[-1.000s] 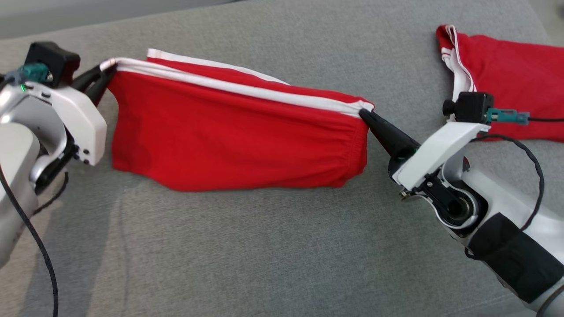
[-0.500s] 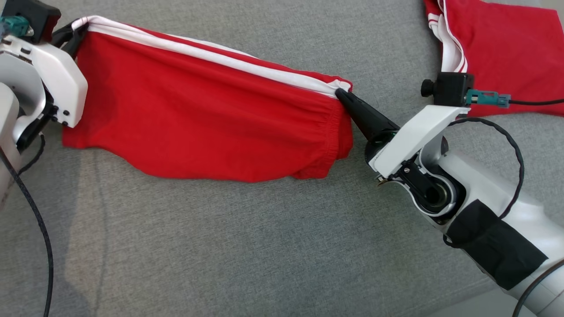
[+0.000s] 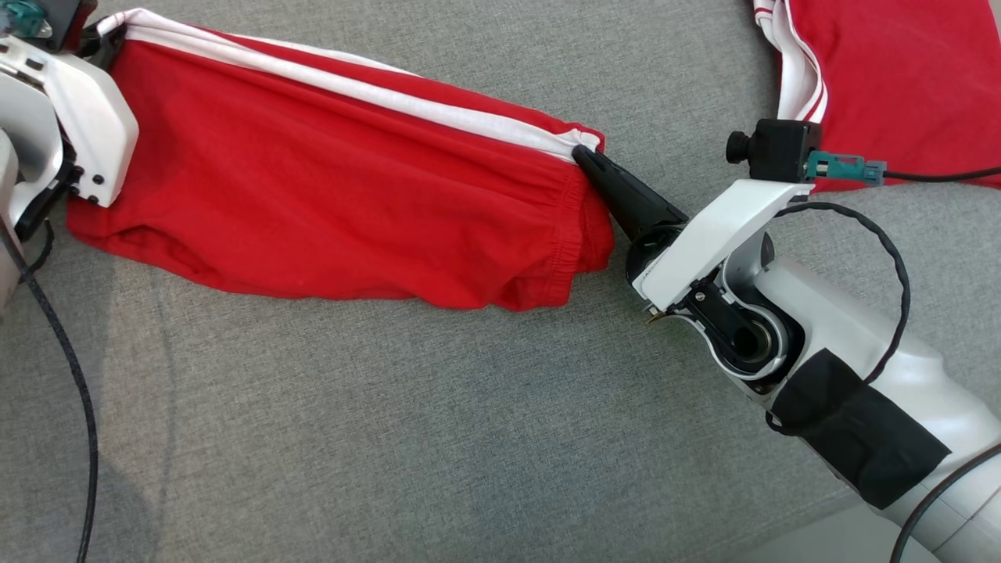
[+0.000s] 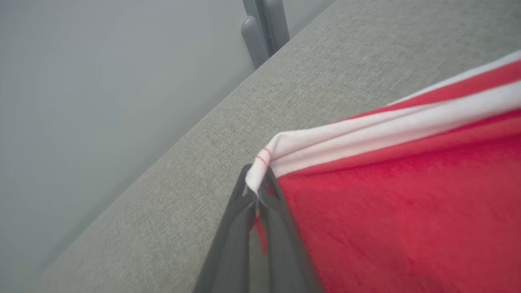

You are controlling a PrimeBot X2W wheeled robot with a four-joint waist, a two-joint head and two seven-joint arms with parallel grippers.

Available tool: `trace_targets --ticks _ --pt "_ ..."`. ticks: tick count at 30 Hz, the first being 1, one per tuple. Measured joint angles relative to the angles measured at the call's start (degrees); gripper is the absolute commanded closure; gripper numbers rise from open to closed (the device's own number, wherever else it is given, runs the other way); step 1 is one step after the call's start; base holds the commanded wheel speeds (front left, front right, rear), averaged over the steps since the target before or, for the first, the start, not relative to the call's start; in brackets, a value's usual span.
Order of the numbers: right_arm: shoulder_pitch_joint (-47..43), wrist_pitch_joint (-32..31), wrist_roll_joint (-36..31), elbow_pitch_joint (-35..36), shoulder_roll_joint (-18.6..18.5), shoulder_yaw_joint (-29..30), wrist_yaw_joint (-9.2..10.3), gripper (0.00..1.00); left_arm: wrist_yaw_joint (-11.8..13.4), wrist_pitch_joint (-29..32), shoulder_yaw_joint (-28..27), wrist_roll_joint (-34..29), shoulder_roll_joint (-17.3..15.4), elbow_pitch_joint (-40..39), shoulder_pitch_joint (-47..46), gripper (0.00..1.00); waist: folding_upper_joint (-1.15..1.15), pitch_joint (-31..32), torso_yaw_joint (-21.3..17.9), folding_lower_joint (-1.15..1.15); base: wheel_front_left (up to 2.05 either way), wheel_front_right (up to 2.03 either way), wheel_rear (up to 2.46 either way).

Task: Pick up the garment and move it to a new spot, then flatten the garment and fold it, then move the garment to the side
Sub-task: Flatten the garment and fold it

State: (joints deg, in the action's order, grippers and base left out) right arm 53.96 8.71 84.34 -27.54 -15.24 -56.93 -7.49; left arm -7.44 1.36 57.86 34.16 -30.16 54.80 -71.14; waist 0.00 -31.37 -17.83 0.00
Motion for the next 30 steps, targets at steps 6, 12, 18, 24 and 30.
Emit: trace_targets --ticks 6,12,18,24,30 --pt "0.1 0.3 0.3 -0.8 -0.1 0.1 0.0 0.54 0.0 1.1 1.5 1.4 1.7 1.8 -0.8 0.95 0.0 0.2 0.5 0.0 0.0 0.0 0.0" --pt "-0.2 1.2 1.8 -2.4 0.2 1.3 0.0 0.0 0.0 2.1 3.3 4.2 2.2 1.3 -0.6 0.0 0.0 1.0 1.3 0.0 0.0 0.0 0.0" --pt "-0.7 3.1 1.2 -2.9 -0.7 2.2 0.0 0.0 0.0 -2.1 2.8 7.3 2.2 1.5 0.5 0.0 0.0 3.4 2.2 0.0 0.0 0.0 0.0" --pt "-3.2 5.7 -2.9 -3.2 -3.6 3.9 0.01 0.0 0.0 -10.1 1.4 9.0 4.2 1.1 2.8 0.0 0.0 7.7 3.4 0.0 0.0 0.0 0.0" --pt "-7.9 6.3 -10.4 -1.2 -5.7 12.8 0.01 0.0 1.7 -15.9 -2.4 11.2 5.7 -2.8 7.1 0.0 0.0 12.3 5.8 0.0 0.0 0.0 0.0"
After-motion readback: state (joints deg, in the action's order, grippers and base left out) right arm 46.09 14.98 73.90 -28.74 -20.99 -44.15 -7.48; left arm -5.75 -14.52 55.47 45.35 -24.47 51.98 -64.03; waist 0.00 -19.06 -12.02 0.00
